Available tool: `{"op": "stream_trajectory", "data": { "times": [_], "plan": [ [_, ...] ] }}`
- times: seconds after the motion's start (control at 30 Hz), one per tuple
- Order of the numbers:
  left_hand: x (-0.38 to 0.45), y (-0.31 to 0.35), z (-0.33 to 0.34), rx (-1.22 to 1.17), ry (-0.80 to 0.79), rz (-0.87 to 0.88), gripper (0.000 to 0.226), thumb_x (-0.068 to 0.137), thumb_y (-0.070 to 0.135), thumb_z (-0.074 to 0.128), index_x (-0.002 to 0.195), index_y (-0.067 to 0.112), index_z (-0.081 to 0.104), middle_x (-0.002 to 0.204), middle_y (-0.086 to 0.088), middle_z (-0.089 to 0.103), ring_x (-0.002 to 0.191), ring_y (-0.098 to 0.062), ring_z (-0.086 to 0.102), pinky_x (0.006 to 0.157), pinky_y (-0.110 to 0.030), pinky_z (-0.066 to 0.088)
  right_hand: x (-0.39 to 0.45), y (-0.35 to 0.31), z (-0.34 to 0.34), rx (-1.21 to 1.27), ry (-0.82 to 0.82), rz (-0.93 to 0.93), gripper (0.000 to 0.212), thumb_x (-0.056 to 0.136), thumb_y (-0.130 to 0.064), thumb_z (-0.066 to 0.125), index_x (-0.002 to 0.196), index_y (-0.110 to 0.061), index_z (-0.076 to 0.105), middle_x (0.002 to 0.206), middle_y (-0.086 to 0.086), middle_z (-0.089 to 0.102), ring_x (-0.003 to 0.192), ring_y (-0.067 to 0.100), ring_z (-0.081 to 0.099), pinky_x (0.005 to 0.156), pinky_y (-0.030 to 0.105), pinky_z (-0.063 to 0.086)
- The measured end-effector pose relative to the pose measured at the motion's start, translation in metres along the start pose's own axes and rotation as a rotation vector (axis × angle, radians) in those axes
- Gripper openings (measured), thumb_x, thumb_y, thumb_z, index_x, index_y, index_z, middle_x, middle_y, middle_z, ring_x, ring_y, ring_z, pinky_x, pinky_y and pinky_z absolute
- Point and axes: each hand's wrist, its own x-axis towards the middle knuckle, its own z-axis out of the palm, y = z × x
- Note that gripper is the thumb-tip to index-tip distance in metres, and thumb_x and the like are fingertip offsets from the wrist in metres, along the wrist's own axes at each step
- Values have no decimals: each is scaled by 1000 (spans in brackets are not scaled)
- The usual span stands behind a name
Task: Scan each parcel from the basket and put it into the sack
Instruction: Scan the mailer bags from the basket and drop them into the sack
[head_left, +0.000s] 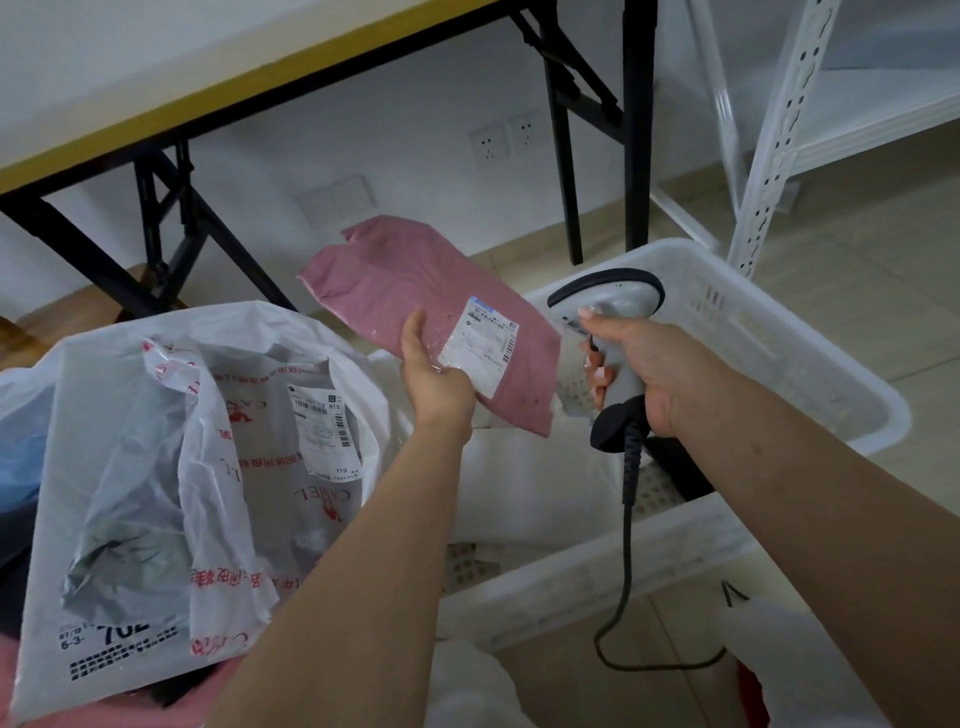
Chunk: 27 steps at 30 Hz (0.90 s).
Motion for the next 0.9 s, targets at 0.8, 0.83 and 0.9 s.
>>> {"op": "stream_trajectory", "data": {
  "times": [0.8,0.83,0.9],
  "plan": [
    [3,-21,-2,-155,99,2,57,82,-19,36,82,36,49,97,-3,58,90,-27,63,74,-52,57,-7,-10,10,133,-5,21,31,89,-36,69,78,-11,54,58,0,50,33,8,41,42,16,44],
    [3,-21,-2,-153,102,2,59,82,-19,36,80,38,49,97,-4,58,90,-28,63,74,-53,57,-7,-11,10,135,0,21,31,89,-36,69,78,-11,54,58,0,50,34,8,41,42,16,43],
    [5,-22,-2,-122,120,4,64,83,-17,37,74,44,51,96,-4,58,89,-28,63,73,-58,56,-7,-11,10,132,5,25,31,89,-36,69,79,-11,54,59,0,50,34,8,41,41,16,43]
  ]
}}
